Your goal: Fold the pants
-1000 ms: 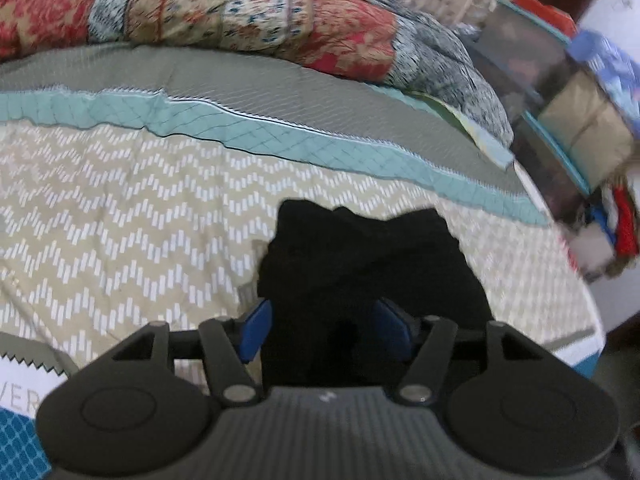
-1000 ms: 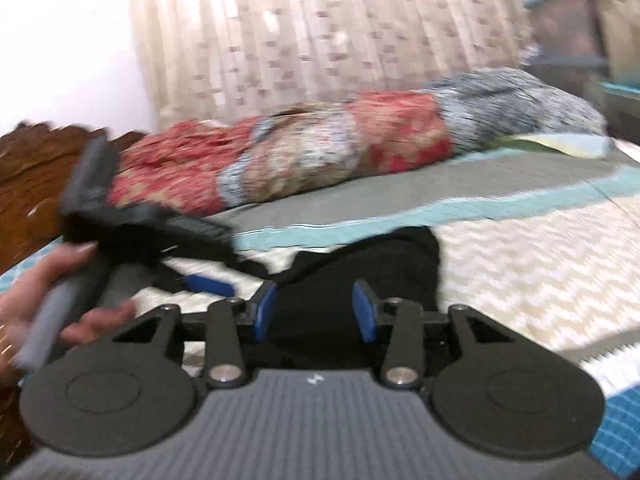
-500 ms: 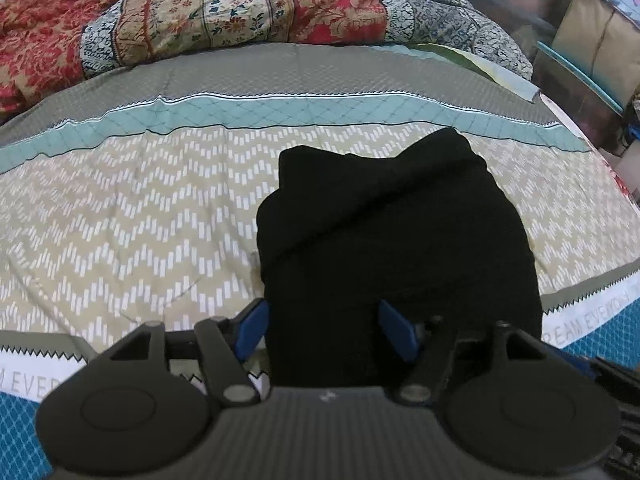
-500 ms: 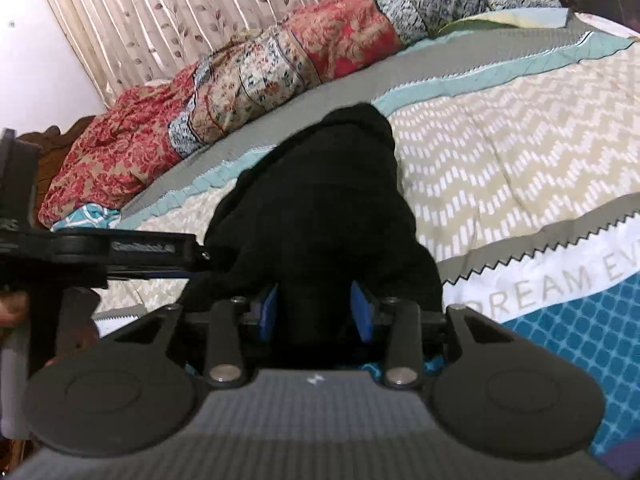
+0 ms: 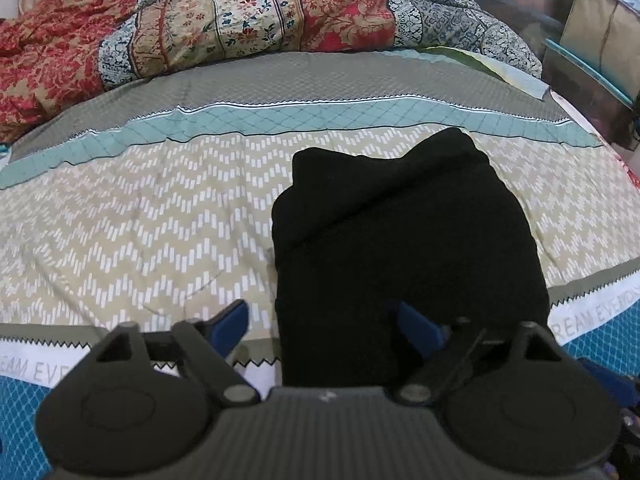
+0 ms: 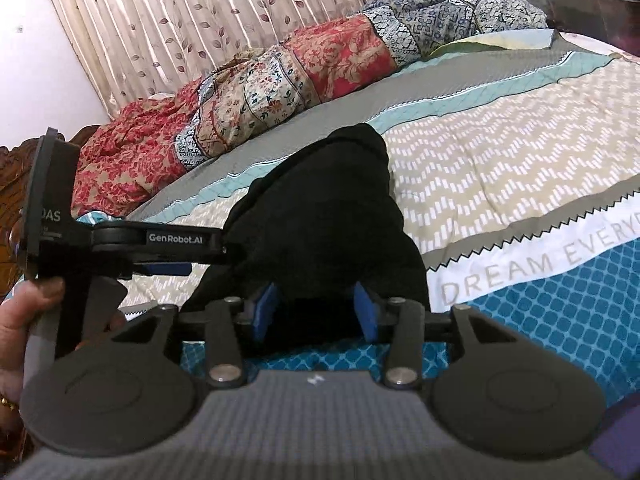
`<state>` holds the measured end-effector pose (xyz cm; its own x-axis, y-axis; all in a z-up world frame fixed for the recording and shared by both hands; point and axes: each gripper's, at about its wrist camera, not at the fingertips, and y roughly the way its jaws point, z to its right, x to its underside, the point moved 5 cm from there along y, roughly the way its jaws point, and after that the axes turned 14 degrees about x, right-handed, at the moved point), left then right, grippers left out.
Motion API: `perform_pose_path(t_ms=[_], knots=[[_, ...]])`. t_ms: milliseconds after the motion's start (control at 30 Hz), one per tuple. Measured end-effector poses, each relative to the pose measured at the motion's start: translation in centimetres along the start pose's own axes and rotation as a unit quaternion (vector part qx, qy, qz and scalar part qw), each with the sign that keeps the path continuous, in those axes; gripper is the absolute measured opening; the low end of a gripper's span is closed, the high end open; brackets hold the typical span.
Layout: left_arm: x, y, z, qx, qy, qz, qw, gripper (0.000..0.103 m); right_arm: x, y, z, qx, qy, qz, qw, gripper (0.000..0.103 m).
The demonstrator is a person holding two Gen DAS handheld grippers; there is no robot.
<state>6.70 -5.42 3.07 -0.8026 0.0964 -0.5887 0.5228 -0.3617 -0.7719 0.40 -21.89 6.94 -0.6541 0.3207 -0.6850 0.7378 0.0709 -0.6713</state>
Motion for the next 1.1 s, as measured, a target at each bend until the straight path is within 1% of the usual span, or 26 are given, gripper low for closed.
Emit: perform_pose_path(t_ms=[33,67,100,133,200,267,333,367,467,567,767,933,967,1033,1100], knots=[[0.1,-0.1,0.1,-0.004,0.004,0.002,1.0000,0.100,0.0,0.0,0.0,0.000,0.000,-0.001,1.000,0.049],[0.1,-0.2,0.2,-0.008,0.009,0.005,0.9999,0.100,0.0,0.0,0.0,0.001,0.000,-0.001,1.000,0.051],[0.2,-0.4,0.4,-0.015,0.015,0.006,0.9998,0.102,0.0,0.1,-0.1,0.002,0.000,0.000,1.000,0.057],[0.3,-0.5,0.5,-0.021,0.020,0.007,0.9996,0.103,0.0,0.1,-0.1,0.003,0.001,0.001,1.000,0.063],[0.3,-0.7,0.7,-0.027,0.028,0.009,0.9992,0.103,0.0,0.0,-0.1,0.004,0.000,0.002,1.000,0.065],[0.4,-1.0,1.1,-0.025,0.034,0.009,0.9991,0.103,0.0,0.0,-0.2,0.005,-0.001,0.002,1.000,0.070],[0.5,-1.4,1.6,-0.022,0.043,0.012,0.9987,0.103,-0.1,-0.1,-0.3,0.003,0.001,0.005,1.000,0.084],[0.6,-1.7,1.8,-0.022,0.048,0.016,0.9985,0.103,-0.2,-0.3,-0.3,0.000,0.002,0.007,1.000,0.087],[0.6,-2.4,2.5,-0.030,0.061,0.023,0.9974,0.103,-0.3,-0.8,-0.6,-0.007,0.000,0.013,1.000,0.089],[0.6,-2.9,2.7,-0.027,0.062,0.025,0.9974,0.103,-0.2,-1.2,-0.8,-0.007,-0.003,0.013,1.000,0.089],[0.9,-4.4,3.1,-0.020,0.058,0.038,0.9974,0.103,0.2,-1.7,-0.9,-0.012,0.009,0.003,1.000,0.089],[1.1,-5.3,3.4,-0.016,0.059,0.045,0.9971,0.103,0.4,-1.8,-0.8,-0.018,0.030,-0.012,0.999,0.090],[1.1,-5.5,3.4,-0.014,0.059,0.046,0.9971,0.103,0.4,-1.8,-0.8,-0.019,0.032,-0.013,0.999,0.090],[1.1,-5.8,3.5,-0.011,0.059,0.048,0.9971,0.103,0.4,-1.9,-0.9,-0.021,0.032,-0.013,0.999,0.096],[1.2,-6.0,3.5,-0.010,0.060,0.050,0.9969,0.103,0.4,-2.0,-1.1,-0.023,0.031,-0.011,0.999,0.097]])
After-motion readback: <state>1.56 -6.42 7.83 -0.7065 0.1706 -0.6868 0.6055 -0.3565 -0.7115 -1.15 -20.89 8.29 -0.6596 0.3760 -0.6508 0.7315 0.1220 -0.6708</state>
